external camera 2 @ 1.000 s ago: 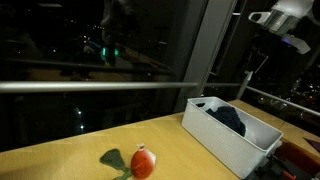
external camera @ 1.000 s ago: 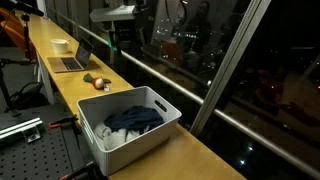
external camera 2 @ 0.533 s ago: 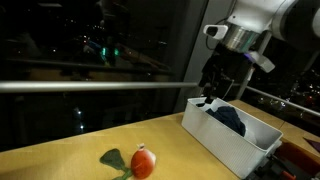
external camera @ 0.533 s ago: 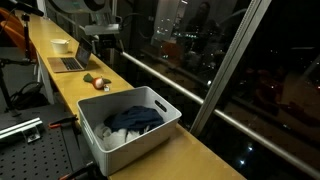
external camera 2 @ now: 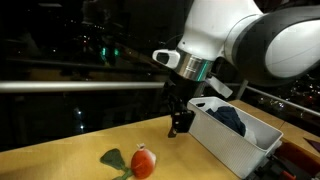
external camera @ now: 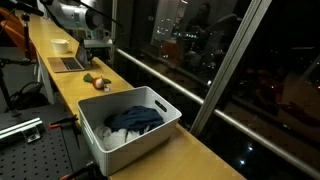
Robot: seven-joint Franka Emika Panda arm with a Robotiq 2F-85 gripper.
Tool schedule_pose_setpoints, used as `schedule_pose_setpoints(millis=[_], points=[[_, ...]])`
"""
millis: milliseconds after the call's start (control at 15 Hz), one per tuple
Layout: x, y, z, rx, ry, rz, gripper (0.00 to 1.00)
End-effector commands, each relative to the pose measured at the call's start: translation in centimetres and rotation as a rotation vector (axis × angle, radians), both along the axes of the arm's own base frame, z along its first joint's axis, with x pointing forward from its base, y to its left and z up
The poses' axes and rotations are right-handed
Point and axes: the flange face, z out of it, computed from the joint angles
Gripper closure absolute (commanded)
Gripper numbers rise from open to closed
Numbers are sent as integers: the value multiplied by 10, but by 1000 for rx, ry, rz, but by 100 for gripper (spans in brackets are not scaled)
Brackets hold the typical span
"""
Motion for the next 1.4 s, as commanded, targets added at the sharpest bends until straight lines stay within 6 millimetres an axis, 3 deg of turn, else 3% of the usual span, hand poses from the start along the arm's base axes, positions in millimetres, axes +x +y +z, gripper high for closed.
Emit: schedule_pose_setpoints(millis=[0,533,933,1000,1067,1200,1333], points=[[19,26,-22,-6,35,103,0],[49,33,-97,37,165,203,0],[49,45,-153,79,265,250,0],[49,47,-159,80,282,250,25],[50,48,-161,83,295,250,26],[55,45,-156,77,303,226,42],[64,25,-138,73,288,181,58]])
